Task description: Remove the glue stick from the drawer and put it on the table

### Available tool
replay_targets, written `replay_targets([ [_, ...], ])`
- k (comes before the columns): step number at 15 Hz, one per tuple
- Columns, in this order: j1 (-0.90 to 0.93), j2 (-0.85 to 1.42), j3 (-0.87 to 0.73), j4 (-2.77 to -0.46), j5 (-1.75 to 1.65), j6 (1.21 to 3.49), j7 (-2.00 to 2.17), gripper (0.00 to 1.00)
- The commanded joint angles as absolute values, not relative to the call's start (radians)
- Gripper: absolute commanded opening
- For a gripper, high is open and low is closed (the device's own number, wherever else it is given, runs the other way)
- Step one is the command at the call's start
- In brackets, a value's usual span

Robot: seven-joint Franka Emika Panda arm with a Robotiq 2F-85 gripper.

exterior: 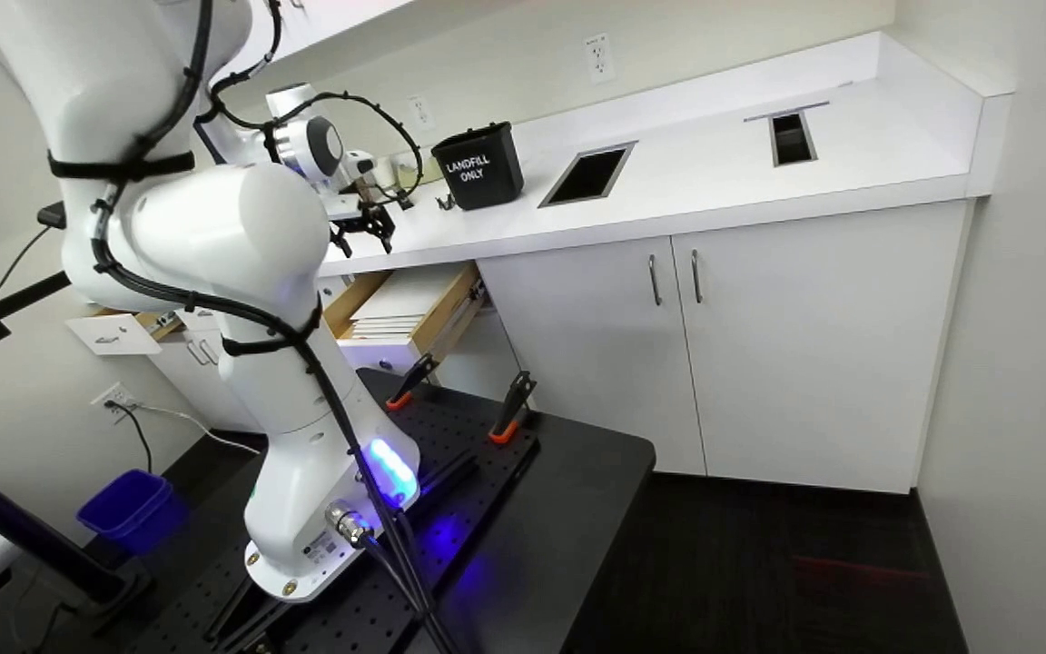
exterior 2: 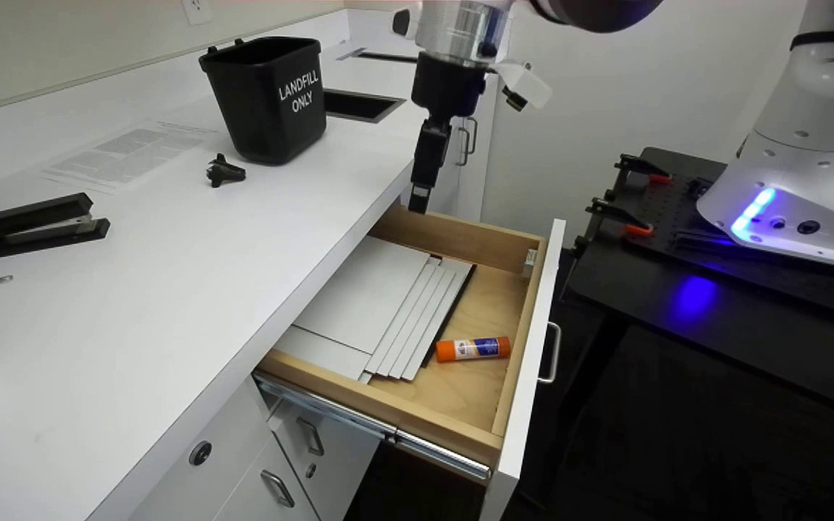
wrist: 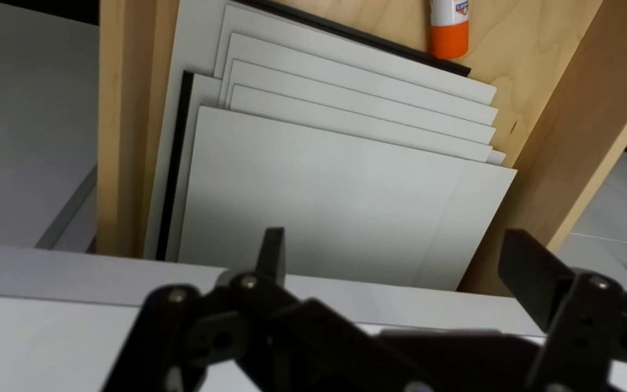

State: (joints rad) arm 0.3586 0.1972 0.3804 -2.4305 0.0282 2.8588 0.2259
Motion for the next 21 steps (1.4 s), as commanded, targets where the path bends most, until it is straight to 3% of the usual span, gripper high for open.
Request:
replay_targets([
  [1,0.399,0.309,0.343,-2.406,0.039,2.917,0.281,1.00],
  [10,0.490,0.426,0.353,-2.378,0.189,2.798,0.424,1.00],
  [21,0.513,0.435,0.319,-2.380,0.141,2.828,0.406,1.00],
])
